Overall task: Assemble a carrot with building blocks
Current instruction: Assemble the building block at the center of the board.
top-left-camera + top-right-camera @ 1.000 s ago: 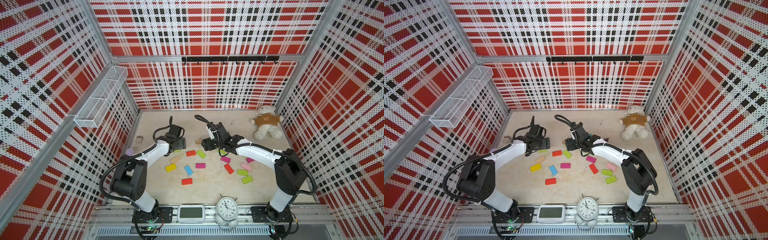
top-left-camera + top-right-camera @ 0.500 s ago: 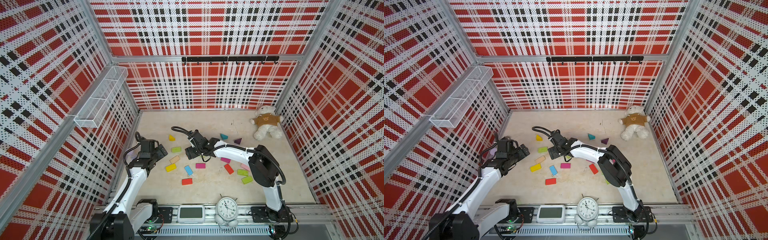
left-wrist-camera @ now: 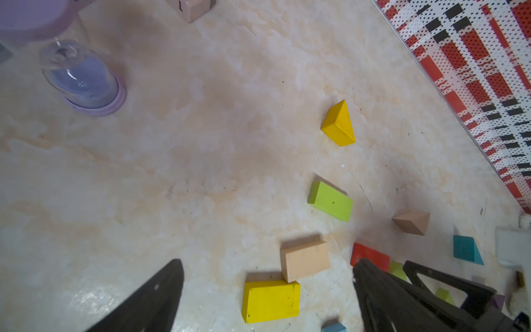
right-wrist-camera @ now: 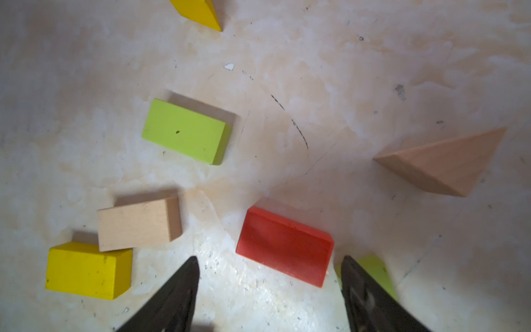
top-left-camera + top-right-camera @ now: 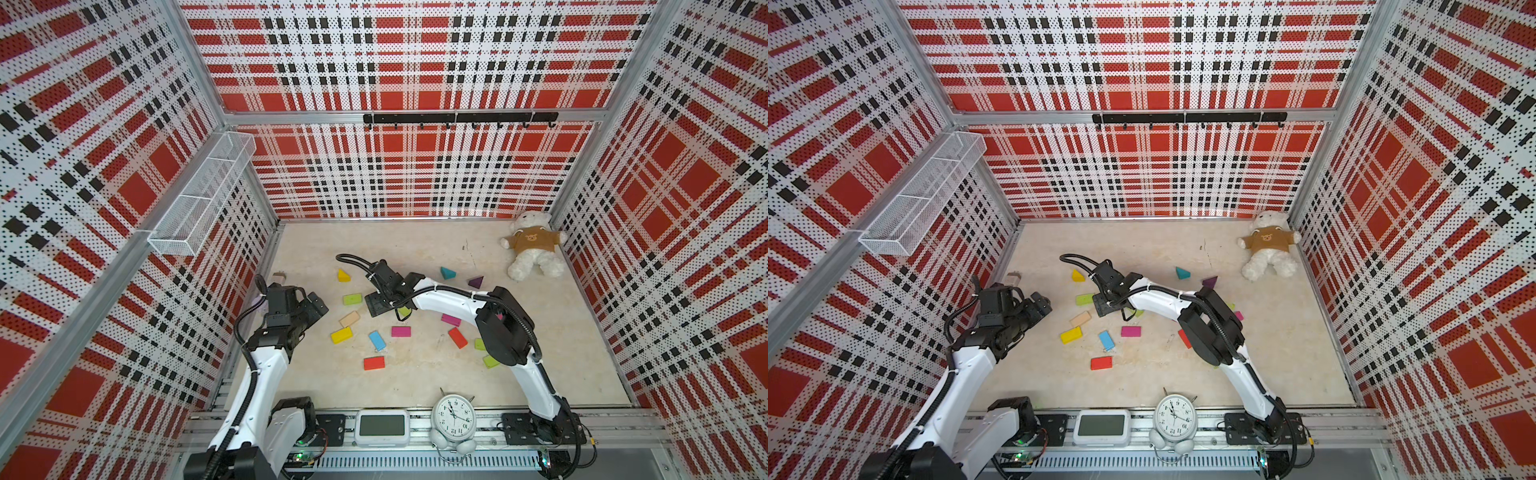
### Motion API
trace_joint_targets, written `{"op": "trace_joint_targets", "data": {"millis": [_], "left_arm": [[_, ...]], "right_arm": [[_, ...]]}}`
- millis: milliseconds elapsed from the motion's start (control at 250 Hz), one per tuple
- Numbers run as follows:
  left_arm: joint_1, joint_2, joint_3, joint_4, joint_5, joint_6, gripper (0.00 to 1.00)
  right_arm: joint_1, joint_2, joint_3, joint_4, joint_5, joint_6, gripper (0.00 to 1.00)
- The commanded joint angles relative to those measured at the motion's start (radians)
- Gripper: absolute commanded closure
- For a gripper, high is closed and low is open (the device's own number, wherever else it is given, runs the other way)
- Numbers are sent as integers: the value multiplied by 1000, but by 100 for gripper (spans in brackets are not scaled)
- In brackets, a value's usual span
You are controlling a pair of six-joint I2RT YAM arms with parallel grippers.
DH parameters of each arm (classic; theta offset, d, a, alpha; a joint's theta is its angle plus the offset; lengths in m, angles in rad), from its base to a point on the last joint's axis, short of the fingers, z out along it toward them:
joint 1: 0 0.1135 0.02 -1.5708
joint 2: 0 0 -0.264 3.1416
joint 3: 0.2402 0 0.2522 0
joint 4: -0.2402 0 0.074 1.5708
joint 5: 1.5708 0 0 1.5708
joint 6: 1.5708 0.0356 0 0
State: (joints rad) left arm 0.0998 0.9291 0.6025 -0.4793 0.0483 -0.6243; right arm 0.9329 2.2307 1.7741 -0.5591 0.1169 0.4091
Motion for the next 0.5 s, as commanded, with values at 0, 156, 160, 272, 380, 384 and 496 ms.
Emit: {"op": "trace_joint_targets", "data": {"millis": [0, 156, 160, 272, 380, 384, 496], "left_arm": [[9, 4, -12, 25, 26, -11, 5], [8, 2, -15, 31, 28, -11, 5], [9, 2, -16, 31, 28, -10, 5], [8, 3, -20, 39, 35, -12, 5], [8, 5, -24, 46, 38, -12, 5], [9, 5, -24, 46, 39, -11, 5], [9, 12, -25, 53, 45, -12, 5]], "right_arm": [[5, 31, 32, -22, 5, 21, 20], [5, 58, 49, -35, 4, 31, 20], [5, 59, 49, -35, 4, 30, 20], [6, 79, 67, -47, 5, 30, 20], [5, 95, 86, -57, 14, 30, 21], [6, 96, 87, -57, 14, 31, 21], [5, 117, 123, -80, 28, 31, 23]]}}
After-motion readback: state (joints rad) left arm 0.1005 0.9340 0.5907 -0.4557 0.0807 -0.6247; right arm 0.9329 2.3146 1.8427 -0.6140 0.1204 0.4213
